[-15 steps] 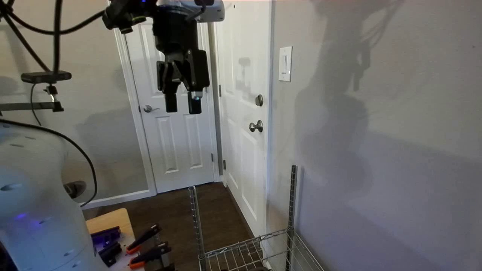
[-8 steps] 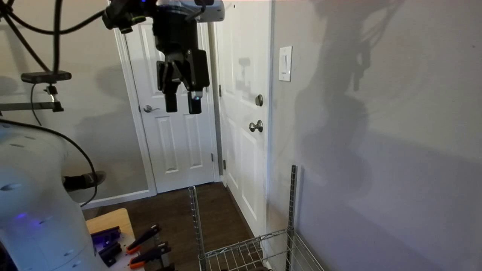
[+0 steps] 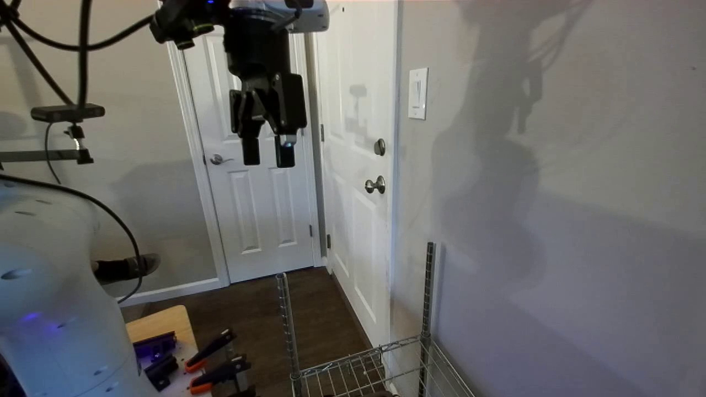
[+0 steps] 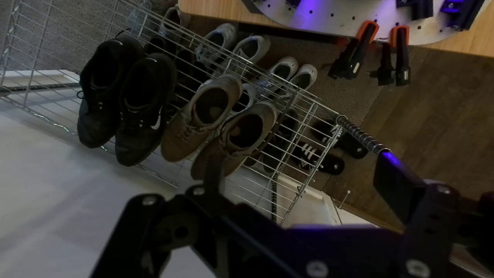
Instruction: Turn on the light
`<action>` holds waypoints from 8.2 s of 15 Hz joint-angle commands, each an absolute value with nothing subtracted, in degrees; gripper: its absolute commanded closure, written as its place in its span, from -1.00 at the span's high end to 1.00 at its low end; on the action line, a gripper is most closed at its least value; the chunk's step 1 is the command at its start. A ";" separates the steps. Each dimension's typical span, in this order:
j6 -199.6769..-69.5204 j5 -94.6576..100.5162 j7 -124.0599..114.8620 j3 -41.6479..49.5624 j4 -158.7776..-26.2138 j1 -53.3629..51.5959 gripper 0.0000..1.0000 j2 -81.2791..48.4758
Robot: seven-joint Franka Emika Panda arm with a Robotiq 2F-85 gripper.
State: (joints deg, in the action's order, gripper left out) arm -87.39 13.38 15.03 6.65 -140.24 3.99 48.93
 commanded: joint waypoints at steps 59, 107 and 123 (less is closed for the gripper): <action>-187.53 -1.99 17.69 17.34 -130.82 -27.27 -0.91 11.49; -186.17 -0.41 14.77 8.79 -121.04 -15.67 -0.91 3.04; -181.12 -0.68 15.23 9.04 -126.21 -15.00 -0.91 8.04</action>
State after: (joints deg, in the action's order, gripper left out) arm -184.14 -1.66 16.64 9.64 -121.05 -15.68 3.08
